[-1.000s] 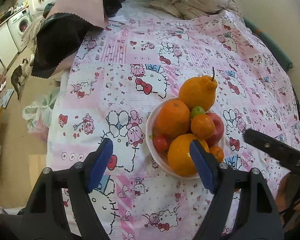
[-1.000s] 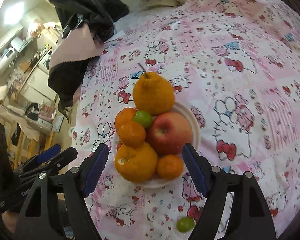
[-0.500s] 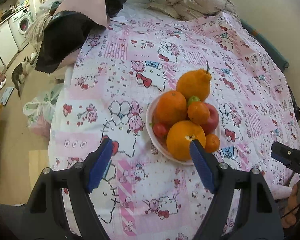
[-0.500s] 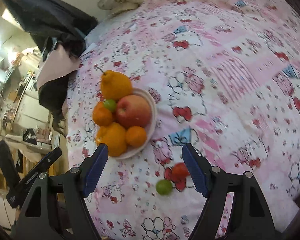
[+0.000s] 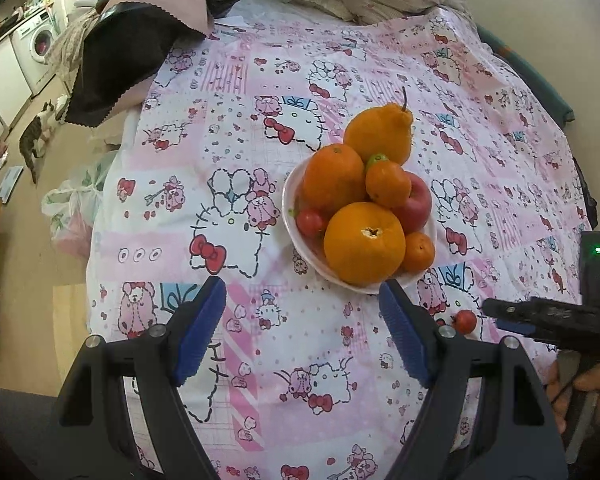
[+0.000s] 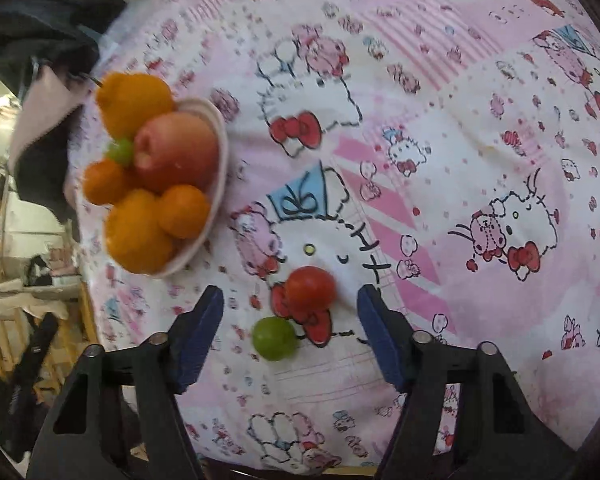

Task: Organize fruits
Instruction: 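Grasp the last red cherry tomato with the right tool, then grasp the last green lime with the left tool while the right tool holds the tomato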

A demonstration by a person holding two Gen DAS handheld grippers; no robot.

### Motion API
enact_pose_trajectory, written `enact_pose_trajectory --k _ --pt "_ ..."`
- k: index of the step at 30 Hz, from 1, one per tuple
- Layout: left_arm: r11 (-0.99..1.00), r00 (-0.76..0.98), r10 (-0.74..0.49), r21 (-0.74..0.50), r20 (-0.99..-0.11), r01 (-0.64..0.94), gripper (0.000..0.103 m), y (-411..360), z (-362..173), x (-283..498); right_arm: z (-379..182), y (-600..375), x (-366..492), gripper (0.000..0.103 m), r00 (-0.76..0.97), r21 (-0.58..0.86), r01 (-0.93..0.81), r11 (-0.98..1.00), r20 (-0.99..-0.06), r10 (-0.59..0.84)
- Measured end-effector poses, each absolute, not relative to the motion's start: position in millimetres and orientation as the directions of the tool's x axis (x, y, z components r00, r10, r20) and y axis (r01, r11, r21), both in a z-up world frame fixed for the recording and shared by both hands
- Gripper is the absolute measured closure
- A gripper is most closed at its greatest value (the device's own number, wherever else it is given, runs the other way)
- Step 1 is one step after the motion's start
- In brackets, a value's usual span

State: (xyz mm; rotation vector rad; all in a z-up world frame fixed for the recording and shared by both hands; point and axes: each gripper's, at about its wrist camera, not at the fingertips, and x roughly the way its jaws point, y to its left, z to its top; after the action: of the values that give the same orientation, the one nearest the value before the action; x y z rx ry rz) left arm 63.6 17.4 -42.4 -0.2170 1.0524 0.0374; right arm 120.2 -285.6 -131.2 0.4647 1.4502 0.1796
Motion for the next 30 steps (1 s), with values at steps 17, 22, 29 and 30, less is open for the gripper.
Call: enact_pose_trajectory --k 17,22,29,30 --pt "0.982 0.476 -0.101 -0.164 -0.874 -0.092 0.027 6 -48 62 -156 -247 122 0.066 0.084 0.217 0.011 0.976 -0.973 0.215" --pt "0.987 0.465 -0.107 -0.151 -0.879 -0.06 0.027 0 -49 58 -127 -261 115 0.066 0.17 0.331 0.051 0.942 -0.932 0.319" --pt "0.988 0.379 -0.147 -0.156 -0.914 0.005 0.027 -32 -64 60 -89 -296 110 0.066 0.308 0.432 0.123 0.893 -0.872 0.38" --pt "0.987 0.362 -0.155 -0.156 -0.919 0.027 0.027 -41 -66 61 -89 -300 109 0.066 0.31 0.444 0.131 0.886 -0.868 0.389"
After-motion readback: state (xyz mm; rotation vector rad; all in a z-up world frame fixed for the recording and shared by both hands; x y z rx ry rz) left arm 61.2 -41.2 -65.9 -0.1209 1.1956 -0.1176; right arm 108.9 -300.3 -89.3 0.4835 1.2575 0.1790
